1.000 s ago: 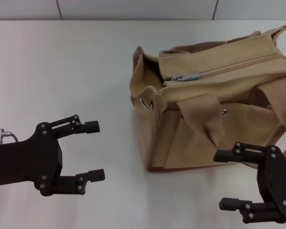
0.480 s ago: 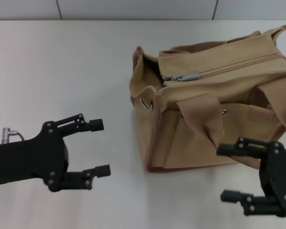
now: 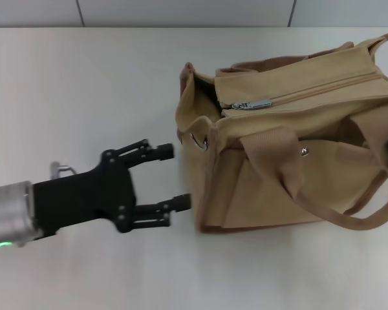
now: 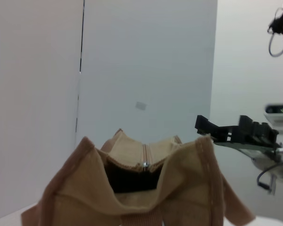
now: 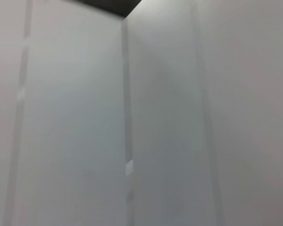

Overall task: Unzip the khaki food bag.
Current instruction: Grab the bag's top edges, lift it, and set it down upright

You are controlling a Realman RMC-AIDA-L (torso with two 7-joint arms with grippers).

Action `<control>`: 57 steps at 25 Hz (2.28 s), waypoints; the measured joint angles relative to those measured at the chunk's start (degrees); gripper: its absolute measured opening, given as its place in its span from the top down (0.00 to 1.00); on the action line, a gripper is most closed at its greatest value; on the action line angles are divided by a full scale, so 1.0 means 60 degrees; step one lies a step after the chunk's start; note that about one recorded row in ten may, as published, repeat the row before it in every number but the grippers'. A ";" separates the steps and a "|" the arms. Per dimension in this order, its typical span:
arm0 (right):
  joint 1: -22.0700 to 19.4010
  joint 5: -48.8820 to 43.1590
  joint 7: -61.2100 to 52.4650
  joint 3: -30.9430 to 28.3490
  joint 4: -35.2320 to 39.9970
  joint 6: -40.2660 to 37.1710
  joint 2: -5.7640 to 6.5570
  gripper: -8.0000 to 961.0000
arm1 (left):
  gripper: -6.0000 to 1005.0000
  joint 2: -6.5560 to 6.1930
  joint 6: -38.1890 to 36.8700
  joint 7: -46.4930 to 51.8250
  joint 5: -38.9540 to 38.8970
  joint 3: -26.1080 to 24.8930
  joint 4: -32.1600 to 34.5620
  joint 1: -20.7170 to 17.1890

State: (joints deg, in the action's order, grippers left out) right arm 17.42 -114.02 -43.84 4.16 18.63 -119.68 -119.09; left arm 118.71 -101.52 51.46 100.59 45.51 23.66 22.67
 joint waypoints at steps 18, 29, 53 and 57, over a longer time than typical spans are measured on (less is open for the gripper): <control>-0.0269 0.0396 0.0423 -0.0942 -0.0687 0.0522 -0.0014 0.21 | 0.23 0.0078 0.1224 -0.1009 -0.0391 -0.0131 -0.2563 0.1476; -0.0208 0.0401 0.0423 -0.0945 -0.0776 0.0766 -0.0014 0.21 | 0.50 0.0078 0.1272 -0.1269 -0.0402 -0.0216 -0.2573 0.1419; -0.0142 0.0401 0.0431 -0.0958 -0.1097 0.1371 -0.0023 0.25 | 0.94 -0.0038 0.1344 -0.1199 -0.3294 -0.1504 -0.1630 0.0459; -0.0044 0.0400 0.0435 -0.0928 -0.1253 0.1631 -0.0027 0.26 | 0.94 0.0004 -0.0339 -0.1895 -0.3397 -0.1456 -0.1658 0.0604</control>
State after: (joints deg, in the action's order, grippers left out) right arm 17.15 -111.62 -41.24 -1.41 11.11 -109.89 -119.26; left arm 118.74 -103.56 40.09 80.21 36.78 13.72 26.29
